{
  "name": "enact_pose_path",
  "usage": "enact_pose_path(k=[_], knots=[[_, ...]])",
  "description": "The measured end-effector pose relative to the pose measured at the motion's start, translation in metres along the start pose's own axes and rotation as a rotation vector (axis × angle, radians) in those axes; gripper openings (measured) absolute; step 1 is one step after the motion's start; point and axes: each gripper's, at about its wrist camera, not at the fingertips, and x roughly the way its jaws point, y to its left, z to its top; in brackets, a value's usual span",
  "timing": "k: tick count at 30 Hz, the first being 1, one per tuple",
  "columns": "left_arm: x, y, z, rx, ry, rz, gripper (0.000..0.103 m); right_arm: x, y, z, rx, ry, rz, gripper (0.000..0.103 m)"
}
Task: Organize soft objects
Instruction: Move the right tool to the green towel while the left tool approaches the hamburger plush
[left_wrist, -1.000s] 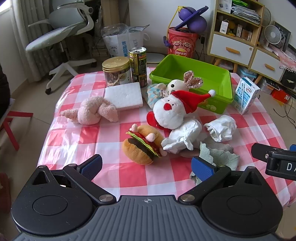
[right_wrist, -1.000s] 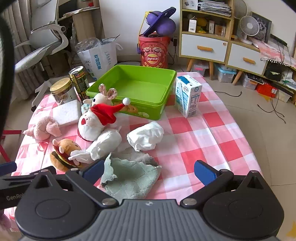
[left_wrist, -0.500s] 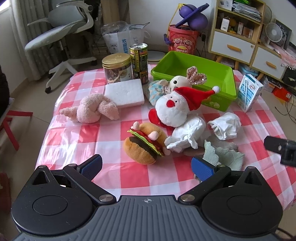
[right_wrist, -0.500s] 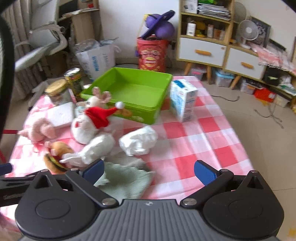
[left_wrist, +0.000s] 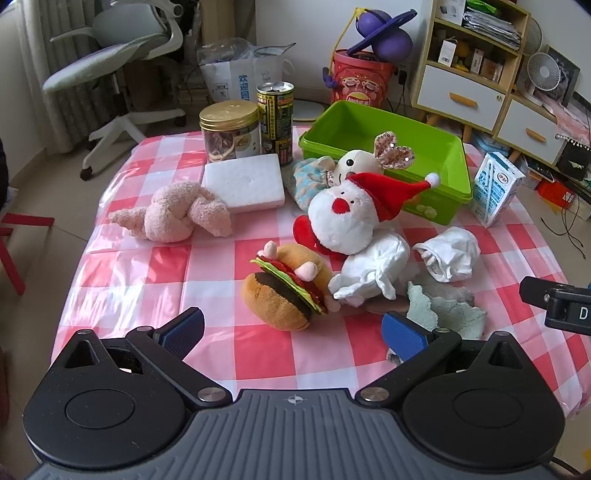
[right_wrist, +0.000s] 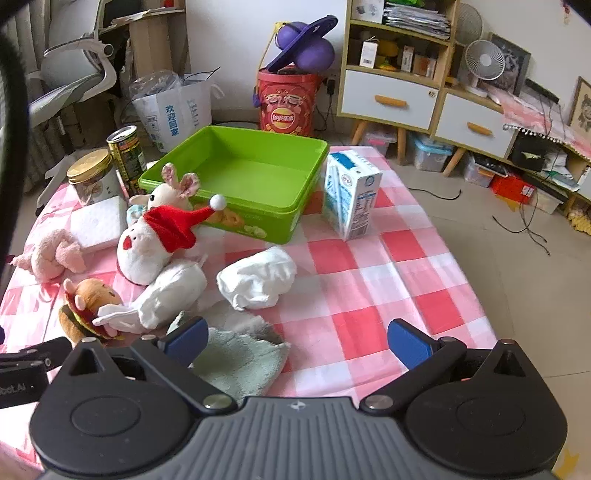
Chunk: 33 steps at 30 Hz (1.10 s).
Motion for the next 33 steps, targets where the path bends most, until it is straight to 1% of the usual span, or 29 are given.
enact_pose_path(k=[3,6,9,11,14,15,18,22,27,31,33], knots=[[0.007,0.003,0.0,-0.008,0.01,0.0,0.098,0.002,0.002,0.0,0.007,0.008,0.028,0.089],[0.014,0.009,0.001,-0.043,0.026,-0.025,0.098,0.005,0.005,-0.001,-0.001,0.032,0.066,0.089],[0.016,0.015,0.001,-0.065,-0.001,-0.079,0.098,0.013,0.001,-0.002,0.01,0.078,0.103,0.089],[0.017,0.015,0.003,-0.053,-0.006,-0.129,0.098,0.019,-0.003,-0.003,0.013,0.111,0.125,0.089],[0.023,0.012,0.005,-0.029,-0.002,-0.17,0.097,0.028,-0.01,-0.004,0.03,0.159,0.155,0.089],[0.026,0.01,0.005,-0.016,0.006,-0.178,0.097,0.03,-0.012,-0.004,0.037,0.176,0.164,0.089],[0.039,0.01,0.005,-0.003,0.066,-0.173,0.093,0.037,-0.019,-0.005,0.071,0.208,0.215,0.089],[0.051,0.024,0.006,-0.055,0.109,-0.169,0.089,0.047,-0.032,-0.004,0.157,0.253,0.271,0.089],[0.054,0.042,0.012,-0.13,0.091,-0.167,0.09,0.061,-0.043,-0.002,0.218,0.284,0.301,0.086],[0.058,0.054,0.017,-0.214,0.089,-0.177,0.09,0.071,-0.049,-0.003,0.297,0.331,0.365,0.081],[0.061,0.056,0.019,-0.247,0.094,-0.182,0.09,0.074,-0.05,-0.004,0.321,0.345,0.381,0.08]])
